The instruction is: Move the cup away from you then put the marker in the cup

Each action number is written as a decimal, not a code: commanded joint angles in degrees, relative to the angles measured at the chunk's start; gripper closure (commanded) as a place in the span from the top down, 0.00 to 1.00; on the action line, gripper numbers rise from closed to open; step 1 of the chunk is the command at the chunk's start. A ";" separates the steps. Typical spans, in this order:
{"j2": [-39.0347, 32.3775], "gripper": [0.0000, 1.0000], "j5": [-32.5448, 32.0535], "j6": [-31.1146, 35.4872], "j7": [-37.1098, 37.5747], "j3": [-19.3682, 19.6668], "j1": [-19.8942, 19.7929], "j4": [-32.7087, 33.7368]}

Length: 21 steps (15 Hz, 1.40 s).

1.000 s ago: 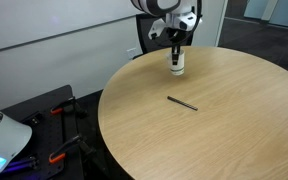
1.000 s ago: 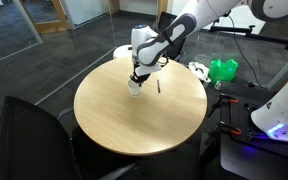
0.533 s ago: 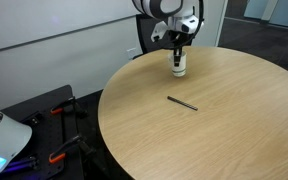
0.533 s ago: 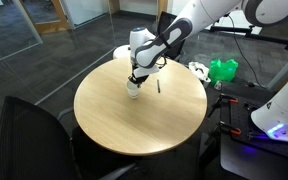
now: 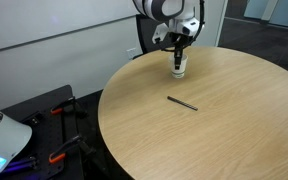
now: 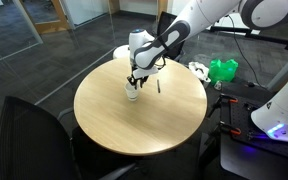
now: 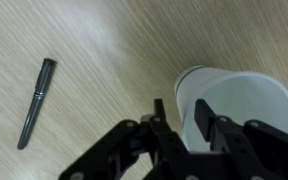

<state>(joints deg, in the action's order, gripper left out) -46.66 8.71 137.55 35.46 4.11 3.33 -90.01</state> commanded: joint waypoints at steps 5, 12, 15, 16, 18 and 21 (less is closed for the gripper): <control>2.62 0.99 2.10 -1.15 -0.20 -0.78 0.16 -0.60; 11.08 1.00 2.25 -0.55 0.67 -0.64 1.45 -7.47; 15.61 1.00 1.63 -0.12 2.25 0.49 1.85 -11.78; 16.81 1.00 1.54 -0.01 2.65 0.76 1.81 -13.00; 18.87 1.00 1.35 0.23 3.73 1.45 1.49 -15.29; 20.46 1.00 0.69 1.29 4.98 2.70 1.15 -17.87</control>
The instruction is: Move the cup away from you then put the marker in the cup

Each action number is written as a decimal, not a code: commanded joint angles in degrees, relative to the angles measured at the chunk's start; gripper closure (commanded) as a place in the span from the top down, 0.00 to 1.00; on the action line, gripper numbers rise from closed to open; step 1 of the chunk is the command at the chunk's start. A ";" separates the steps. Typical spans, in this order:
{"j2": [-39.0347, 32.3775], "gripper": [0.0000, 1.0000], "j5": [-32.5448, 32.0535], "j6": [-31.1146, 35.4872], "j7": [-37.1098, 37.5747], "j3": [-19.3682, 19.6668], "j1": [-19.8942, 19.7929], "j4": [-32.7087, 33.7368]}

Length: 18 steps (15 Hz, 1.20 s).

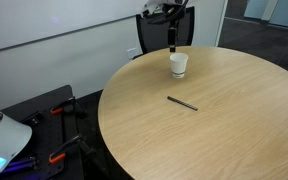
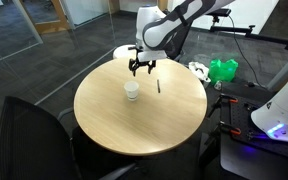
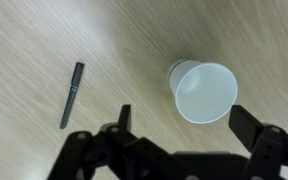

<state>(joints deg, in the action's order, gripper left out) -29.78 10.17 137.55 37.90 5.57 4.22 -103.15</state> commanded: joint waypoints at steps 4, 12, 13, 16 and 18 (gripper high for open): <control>2.82 1.00 -0.61 3.97 2.88 2.59 -0.70 -6.59; -2.14 1.00 0.76 9.73 2.40 3.95 -3.26 -8.70; -2.82 1.00 0.92 10.13 2.35 3.99 -3.49 -8.80; -4.60 1.00 1.60 10.84 1.72 3.82 -4.38 -8.85; -5.64 1.00 2.52 11.23 1.38 3.50 -5.10 -8.88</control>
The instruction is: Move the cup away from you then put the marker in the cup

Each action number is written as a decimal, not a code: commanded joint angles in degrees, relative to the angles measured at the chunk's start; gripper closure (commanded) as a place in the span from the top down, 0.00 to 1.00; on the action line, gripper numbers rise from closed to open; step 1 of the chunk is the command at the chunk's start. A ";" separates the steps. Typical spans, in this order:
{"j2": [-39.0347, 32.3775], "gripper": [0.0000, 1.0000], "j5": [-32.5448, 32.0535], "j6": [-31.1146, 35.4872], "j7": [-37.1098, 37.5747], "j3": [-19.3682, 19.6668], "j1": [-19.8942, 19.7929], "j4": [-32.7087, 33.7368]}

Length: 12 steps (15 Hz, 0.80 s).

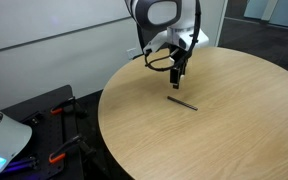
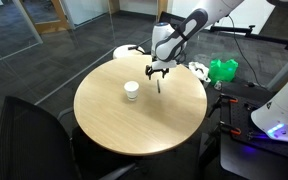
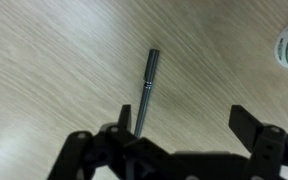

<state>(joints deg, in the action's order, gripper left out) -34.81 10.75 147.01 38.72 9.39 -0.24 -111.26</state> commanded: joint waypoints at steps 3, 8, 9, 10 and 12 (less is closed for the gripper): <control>-1.99 1.00 3.73 2.98 0.02 -0.65 -1.59 -1.18; -2.96 1.00 6.13 3.37 -0.18 -0.63 -2.59 -2.14; -3.17 1.00 6.35 3.48 -0.24 -0.63 -2.70 -2.15; -3.33 1.00 6.47 3.48 -0.22 -0.61 -2.75 -2.14; -4.05 1.00 6.65 3.61 -0.20 -0.61 -2.82 -1.78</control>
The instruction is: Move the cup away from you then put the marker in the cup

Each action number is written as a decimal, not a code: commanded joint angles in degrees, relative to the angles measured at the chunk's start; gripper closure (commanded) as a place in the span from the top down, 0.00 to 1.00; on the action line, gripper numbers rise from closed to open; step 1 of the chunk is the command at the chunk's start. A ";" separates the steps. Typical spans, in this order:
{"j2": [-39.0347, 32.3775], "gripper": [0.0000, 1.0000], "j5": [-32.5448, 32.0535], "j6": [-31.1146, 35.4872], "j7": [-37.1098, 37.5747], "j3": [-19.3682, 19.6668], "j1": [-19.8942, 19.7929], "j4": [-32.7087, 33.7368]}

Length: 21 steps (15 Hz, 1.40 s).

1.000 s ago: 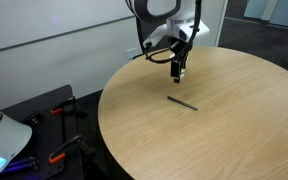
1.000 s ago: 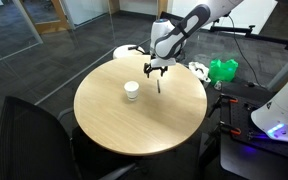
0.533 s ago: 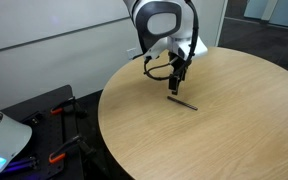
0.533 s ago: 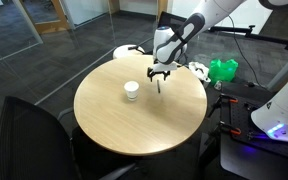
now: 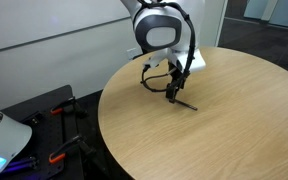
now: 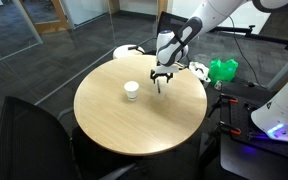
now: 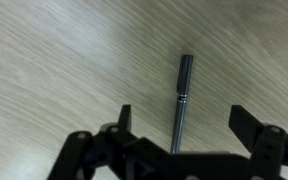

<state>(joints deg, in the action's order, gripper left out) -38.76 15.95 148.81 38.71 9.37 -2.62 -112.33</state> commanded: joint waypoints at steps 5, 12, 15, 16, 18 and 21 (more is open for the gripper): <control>-2.09 1.00 1.16 3.79 -0.36 -0.54 -0.03 -0.29; -3.47 0.49 1.23 7.31 -0.31 -0.42 0.29 -0.33; -3.56 0.27 1.28 7.67 -0.29 -0.41 0.27 -0.39; -3.57 0.20 1.31 7.74 -0.31 -0.43 0.25 -0.39; -3.60 0.05 1.28 7.80 -0.34 -0.44 0.27 -0.33; -3.39 0.00 1.12 7.45 -0.67 -0.61 0.27 -0.17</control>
<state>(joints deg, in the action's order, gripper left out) -42.52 16.10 155.24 38.70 9.14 -2.44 -112.19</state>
